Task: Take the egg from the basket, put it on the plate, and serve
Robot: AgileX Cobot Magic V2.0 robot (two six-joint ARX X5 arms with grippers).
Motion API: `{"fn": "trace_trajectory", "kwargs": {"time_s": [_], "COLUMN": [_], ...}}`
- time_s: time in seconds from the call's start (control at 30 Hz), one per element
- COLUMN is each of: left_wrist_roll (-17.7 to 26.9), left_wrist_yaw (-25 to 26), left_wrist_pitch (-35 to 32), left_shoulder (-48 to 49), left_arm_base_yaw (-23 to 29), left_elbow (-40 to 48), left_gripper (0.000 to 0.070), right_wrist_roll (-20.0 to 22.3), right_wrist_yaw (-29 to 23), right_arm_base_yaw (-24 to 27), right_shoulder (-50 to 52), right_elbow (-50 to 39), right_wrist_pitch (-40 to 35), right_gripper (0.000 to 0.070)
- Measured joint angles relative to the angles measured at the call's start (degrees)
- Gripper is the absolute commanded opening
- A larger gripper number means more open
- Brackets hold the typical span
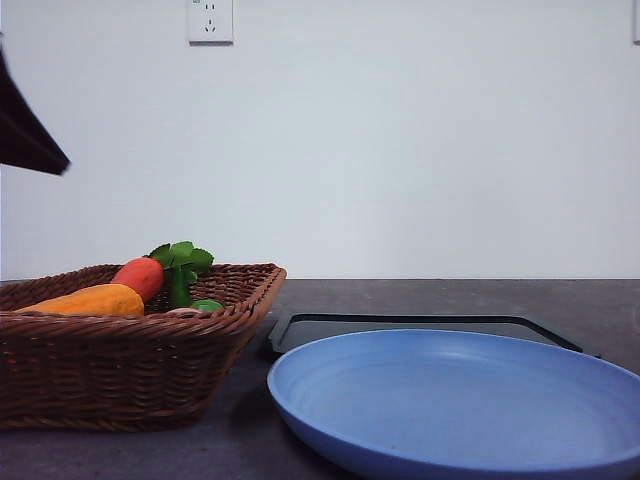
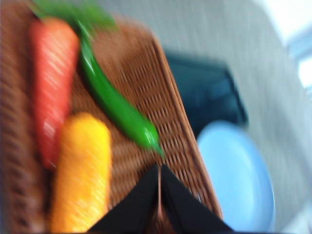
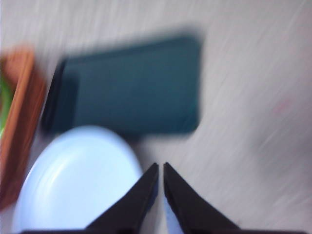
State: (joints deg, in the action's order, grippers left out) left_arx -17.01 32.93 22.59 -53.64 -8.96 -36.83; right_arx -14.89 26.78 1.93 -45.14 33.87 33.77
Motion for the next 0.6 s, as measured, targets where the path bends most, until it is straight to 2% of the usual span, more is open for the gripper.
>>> {"fn": "trace_trajectory", "kwargs": {"time_s": [0.1,0.13,0.3,0.33,0.4,0.6], "left_wrist_roll": [1.61,1.87,2.40,2.29,1.91,0.96], "left_wrist_yaw": [0.02,0.02,0.04,0.04,0.04,0.04], "left_wrist_pitch": [0.65,0.56,-0.81,-1.24,-1.97,-3.29], "left_shoulder": [-2.94,-3.52,-5.89,-6.19,-6.63,-6.85], "left_arm_base_yaw": [-3.12,-4.01,-7.64,-7.96,-8.58,-9.27], "left_elbow": [-1.41,-1.54,-1.72,-1.72,-1.76,-1.78], "left_gripper": [0.0022,0.0053,0.0295,0.0319,0.0343,0.0342], "right_wrist_roll": [1.16,1.58,2.73,2.73,2.73,2.73], "right_wrist_yaw": [3.90,4.60,5.60,5.63,5.64,5.64], "right_arm_base_yaw": [0.00,-0.02,-1.81,-2.41,-3.67,-8.14], "right_shoulder": [-3.77,-4.79,-10.06,-11.07,-13.36,-20.33], "right_elbow": [0.00,0.00,0.00,0.00,0.00,0.00], "right_wrist_pitch": [2.20,3.00,4.41,4.41,4.32,1.33], "right_gripper": [0.0000,0.0015,0.0222,0.0231,0.0235,0.0234]}}
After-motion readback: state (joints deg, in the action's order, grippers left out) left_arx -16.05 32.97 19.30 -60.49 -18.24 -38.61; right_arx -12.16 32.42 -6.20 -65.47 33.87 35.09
